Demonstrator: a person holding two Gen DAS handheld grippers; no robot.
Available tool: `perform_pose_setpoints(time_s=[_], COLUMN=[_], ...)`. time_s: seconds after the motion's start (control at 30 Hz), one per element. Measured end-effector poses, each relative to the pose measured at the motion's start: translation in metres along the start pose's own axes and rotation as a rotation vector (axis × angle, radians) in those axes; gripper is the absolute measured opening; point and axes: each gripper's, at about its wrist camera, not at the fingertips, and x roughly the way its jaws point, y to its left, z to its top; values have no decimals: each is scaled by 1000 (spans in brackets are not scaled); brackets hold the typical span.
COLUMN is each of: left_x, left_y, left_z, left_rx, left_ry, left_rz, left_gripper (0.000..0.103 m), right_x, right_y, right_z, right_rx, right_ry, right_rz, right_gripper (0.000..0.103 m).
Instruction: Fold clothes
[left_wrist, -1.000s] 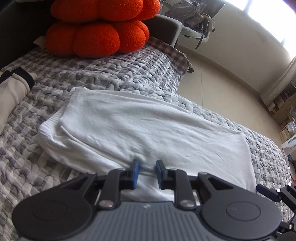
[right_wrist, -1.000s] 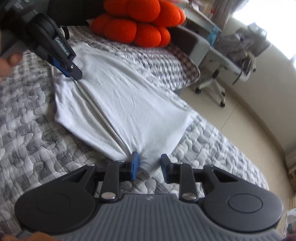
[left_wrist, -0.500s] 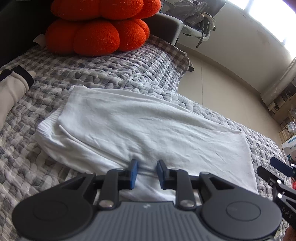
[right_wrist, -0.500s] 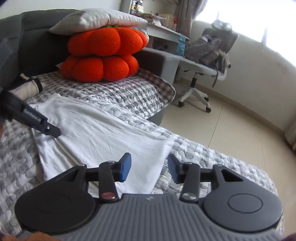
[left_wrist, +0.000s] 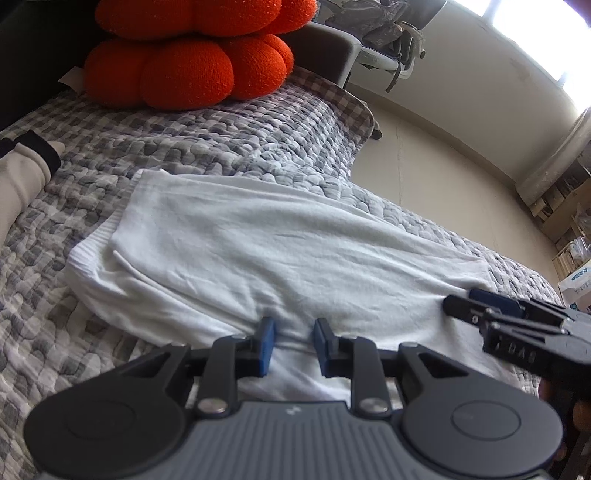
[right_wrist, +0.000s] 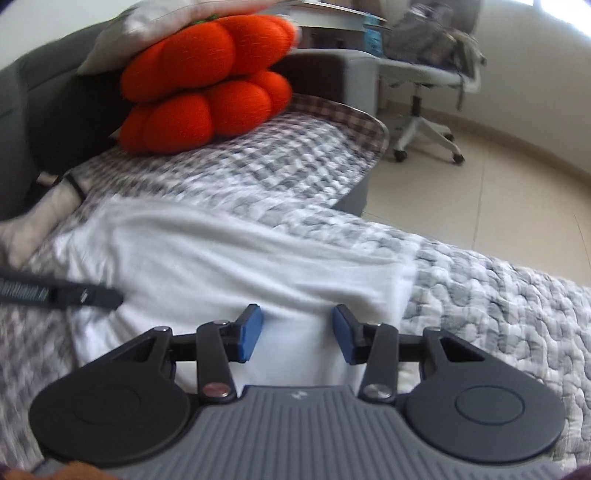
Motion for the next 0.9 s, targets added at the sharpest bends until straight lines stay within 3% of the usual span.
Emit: perform_pose_setpoints(time_s=[0.17, 0.33, 0.57, 0.67, 0.77, 0.9], left_x=[1, -3, -11, -9, -1, -2], left_y=[2, 9, 29, 36, 38, 38], left_z=[0, 4, 15, 19, 19, 19], left_rx=[-1, -22, -90, -109, -98, -93], left_ry=[1, -14, -77, -91, -72, -71], left_rz=[-12, -39, -33, -22, 17, 20], left_gripper=[25, 25, 25, 26, 26, 26], right_x=[18, 27, 14, 1, 5, -2], right_y=[-17, -21, -15, -3, 13, 22], right_z=[17, 26, 25, 22, 11, -9], right_rx=[57, 134, 91, 39, -14, -72], right_ry=[-27, -33, -74, -110, -26, 6], right_rz=[-37, -141, -227, -180, -145, -156], right_gripper=[44, 44, 46, 48, 48, 49])
